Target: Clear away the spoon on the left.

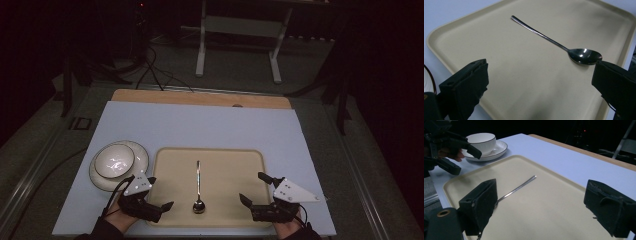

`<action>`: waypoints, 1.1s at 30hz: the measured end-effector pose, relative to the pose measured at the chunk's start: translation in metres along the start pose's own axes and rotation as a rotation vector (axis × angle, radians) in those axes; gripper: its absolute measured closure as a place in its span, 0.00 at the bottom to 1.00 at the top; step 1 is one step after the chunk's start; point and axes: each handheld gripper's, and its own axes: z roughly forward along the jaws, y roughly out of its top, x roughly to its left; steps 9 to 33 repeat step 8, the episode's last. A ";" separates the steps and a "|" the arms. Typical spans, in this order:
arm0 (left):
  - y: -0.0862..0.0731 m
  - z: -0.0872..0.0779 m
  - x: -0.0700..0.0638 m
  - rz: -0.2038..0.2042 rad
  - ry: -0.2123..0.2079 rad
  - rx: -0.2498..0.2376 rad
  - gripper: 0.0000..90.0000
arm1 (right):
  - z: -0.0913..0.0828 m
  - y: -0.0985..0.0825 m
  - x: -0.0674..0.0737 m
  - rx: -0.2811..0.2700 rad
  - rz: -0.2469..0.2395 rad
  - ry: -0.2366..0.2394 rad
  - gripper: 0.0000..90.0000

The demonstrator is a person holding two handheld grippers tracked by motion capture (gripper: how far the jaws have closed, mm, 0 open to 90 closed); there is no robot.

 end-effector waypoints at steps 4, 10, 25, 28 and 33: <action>0.000 0.001 0.001 -0.017 -0.003 -0.014 0.02 | 0.001 0.000 -0.001 0.002 0.004 0.002 0.13; 0.000 0.000 0.001 -0.018 -0.009 -0.032 0.02 | 0.001 -0.001 -0.001 0.004 0.009 0.003 0.13; 0.000 0.000 0.001 -0.018 -0.009 -0.032 0.02 | 0.001 -0.001 -0.001 0.004 0.009 0.003 0.13; 0.000 0.000 0.001 -0.018 -0.009 -0.032 0.02 | 0.001 -0.001 -0.001 0.004 0.009 0.003 0.13; 0.000 0.000 0.001 -0.018 -0.009 -0.032 0.02 | 0.001 -0.001 -0.001 0.004 0.009 0.003 0.13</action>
